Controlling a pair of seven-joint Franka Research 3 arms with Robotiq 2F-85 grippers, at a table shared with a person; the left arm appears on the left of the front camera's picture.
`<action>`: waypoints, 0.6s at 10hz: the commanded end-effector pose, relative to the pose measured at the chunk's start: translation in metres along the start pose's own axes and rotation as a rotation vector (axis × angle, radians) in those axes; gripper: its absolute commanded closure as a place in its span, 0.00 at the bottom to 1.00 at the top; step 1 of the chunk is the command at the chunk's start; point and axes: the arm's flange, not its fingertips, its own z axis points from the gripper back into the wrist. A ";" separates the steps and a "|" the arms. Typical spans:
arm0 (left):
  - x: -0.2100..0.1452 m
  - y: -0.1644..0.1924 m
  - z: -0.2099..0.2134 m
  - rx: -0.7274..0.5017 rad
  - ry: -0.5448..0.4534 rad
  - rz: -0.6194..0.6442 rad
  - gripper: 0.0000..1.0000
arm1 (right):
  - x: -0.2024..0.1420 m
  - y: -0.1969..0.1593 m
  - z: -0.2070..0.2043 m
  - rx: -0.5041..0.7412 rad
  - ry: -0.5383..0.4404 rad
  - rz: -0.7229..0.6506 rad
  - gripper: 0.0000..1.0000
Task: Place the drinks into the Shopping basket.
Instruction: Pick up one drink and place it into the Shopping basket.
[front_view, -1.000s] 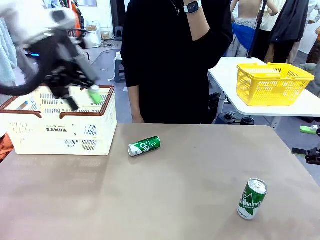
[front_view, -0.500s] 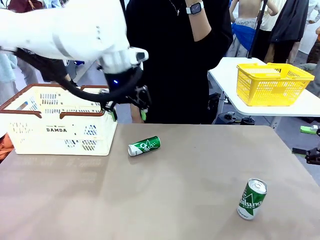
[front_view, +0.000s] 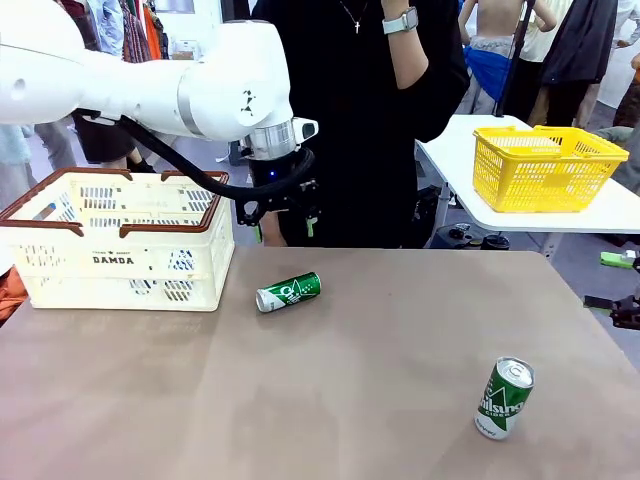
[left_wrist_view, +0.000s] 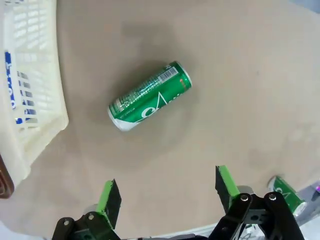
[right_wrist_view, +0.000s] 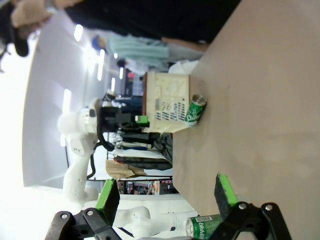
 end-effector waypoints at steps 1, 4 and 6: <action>-0.019 0.003 -0.003 0.014 0.038 0.013 0.00 | 0.001 0.005 0.002 -0.006 0.012 -0.016 0.00; -0.019 0.003 -0.003 0.014 0.038 0.013 0.00 | 0.001 0.005 0.002 -0.006 0.012 -0.016 0.00; 0.011 -0.004 -0.013 0.021 0.025 -0.047 0.00 | 0.001 0.005 0.002 -0.006 0.012 -0.016 0.00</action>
